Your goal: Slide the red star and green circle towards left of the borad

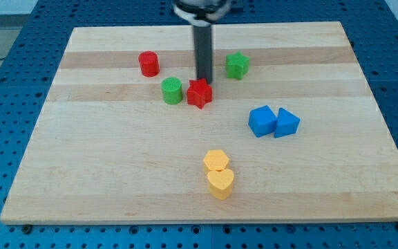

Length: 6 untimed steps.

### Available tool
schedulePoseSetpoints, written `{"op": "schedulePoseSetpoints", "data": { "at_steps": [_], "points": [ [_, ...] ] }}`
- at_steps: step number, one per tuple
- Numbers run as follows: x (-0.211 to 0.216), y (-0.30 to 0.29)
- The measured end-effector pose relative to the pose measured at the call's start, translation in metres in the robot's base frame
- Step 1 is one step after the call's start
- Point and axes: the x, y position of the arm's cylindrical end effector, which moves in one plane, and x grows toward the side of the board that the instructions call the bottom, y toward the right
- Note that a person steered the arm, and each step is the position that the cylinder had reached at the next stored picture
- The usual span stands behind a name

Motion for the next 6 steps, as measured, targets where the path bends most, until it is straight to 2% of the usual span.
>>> {"op": "schedulePoseSetpoints", "data": {
  "at_steps": [1,2,3,4,5,6],
  "points": [
    [0.002,0.025],
    [0.037,0.052],
    [0.034,0.007],
    [0.0,-0.051],
    [0.001,-0.046],
    [0.031,0.002]
  ]
}}
